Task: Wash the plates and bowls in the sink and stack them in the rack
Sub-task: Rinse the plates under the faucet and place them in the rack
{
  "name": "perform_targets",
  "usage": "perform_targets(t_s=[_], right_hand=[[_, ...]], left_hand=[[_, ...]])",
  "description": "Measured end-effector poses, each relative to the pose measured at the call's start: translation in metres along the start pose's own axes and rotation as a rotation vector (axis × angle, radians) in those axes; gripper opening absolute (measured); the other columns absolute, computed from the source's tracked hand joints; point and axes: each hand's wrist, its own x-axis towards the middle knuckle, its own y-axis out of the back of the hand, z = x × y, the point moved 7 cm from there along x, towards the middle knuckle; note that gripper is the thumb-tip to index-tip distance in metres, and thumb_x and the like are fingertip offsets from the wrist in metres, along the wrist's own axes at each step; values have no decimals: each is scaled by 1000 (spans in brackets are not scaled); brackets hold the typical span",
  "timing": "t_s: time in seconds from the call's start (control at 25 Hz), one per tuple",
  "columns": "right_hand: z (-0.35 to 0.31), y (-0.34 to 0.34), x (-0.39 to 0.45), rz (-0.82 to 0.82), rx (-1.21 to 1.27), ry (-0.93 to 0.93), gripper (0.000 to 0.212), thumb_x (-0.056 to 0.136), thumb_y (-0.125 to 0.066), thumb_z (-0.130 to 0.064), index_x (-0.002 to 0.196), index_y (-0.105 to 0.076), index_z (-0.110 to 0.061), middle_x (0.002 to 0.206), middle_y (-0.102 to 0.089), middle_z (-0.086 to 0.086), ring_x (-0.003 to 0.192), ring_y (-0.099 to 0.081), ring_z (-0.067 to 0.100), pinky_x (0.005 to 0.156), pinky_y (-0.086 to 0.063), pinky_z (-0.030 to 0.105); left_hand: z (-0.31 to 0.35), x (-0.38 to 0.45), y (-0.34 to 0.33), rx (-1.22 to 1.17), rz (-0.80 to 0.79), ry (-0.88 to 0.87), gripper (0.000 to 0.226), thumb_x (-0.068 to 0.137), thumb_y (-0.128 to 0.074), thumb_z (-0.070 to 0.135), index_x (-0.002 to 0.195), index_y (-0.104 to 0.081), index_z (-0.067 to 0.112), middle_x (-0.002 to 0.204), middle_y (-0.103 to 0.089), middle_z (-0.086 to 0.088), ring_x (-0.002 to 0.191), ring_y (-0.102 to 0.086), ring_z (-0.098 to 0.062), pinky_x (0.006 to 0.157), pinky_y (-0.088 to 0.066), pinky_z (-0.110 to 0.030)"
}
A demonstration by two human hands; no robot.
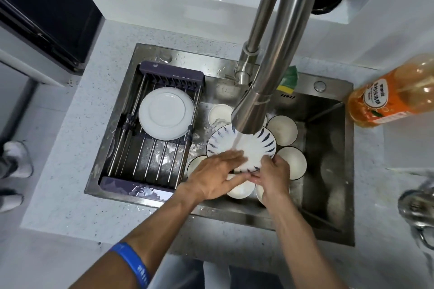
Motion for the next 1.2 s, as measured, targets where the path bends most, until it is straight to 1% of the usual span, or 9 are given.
perform_targets(t_s=[0.16, 0.28, 0.4, 0.56, 0.64, 0.84, 0.96, 1.08, 1.2], right_hand=[[-24, -24, -1, -143, -177, -24, 22, 95, -46, -21, 85, -62, -9, 81, -68, 20, 64, -70, 33, 56, -59, 36], [-30, -47, -5, -236, -238, 104, 32, 98, -46, -46, 88, -66, -24, 88, -71, 3, 85, -69, 25, 76, -56, 39], [-17, -46, -10, -245, -295, 239, 25, 102, -44, -39, 111, -65, -29, 118, -67, -6, 114, -59, 17, 98, -46, 36], [7, -23, -14, -118, -617, 438, 44, 103, -40, -34, 146, -44, -24, 155, -36, -5, 144, -29, 14, 119, -25, 38], [10, -5, -7, -31, -528, 443, 47, 102, -39, -37, 147, -40, -24, 154, -39, -4, 143, -33, 17, 117, -28, 40], [0, -4, 16, -182, 411, -192, 35, 99, -55, -29, 132, -57, -19, 126, -68, 3, 112, -65, 23, 83, -55, 40], [-32, -4, 5, -282, 470, -109, 29, 97, -59, -22, 125, -61, -16, 117, -72, 6, 107, -69, 24, 90, -55, 44], [-36, 4, -17, -205, 344, 64, 21, 96, -61, -15, 117, -62, -14, 109, -74, 2, 99, -70, 18, 84, -58, 38], [-19, 3, -31, -207, 300, 125, 20, 96, -61, -16, 116, -62, -14, 112, -73, 3, 104, -69, 18, 83, -56, 35]], left_hand=[[-14, -16, 12, -70, 281, -64, 38, 96, -60, 32, 133, -63, 25, 133, -64, 5, 123, -57, -4, 104, -45, -25], [-44, -21, 3, -863, 491, 372, 12, 90, -70, 13, 101, -75, 15, 79, -73, 10, 69, -64, 0, 65, -49, -22], [-51, -24, -25, -1573, 563, 653, 18, 86, -72, 7, 104, -72, 6, 96, -76, -11, 84, -70, -24, 69, -58, -33], [-28, -12, -43, -1984, 537, 696, 36, 90, -65, 14, 122, -64, -2, 116, -69, -23, 110, -66, -35, 95, -54, -46], [-20, -4, -44, -2071, 513, 658, 37, 92, -62, 17, 124, -63, -3, 120, -68, -23, 116, -64, -34, 103, -49, -49], [-24, 6, -30, -2139, 475, 507, 42, 94, -59, 16, 134, -56, 4, 131, -63, -19, 118, -63, -31, 90, -57, -46], [-30, 11, -29, -2099, 467, 552, 36, 93, -59, 17, 129, -58, 11, 122, -68, -14, 107, -68, -28, 80, -58, -41], [-28, 20, -40, -1887, 471, 859, 15, 90, -53, 26, 91, -64, 15, 76, -71, -3, 72, -66, -21, 73, -53, -33], [-30, 15, -46, -1786, 488, 972, 39, 94, -48, 47, 102, -71, 17, 96, -76, -5, 92, -71, -26, 89, -56, -42]])
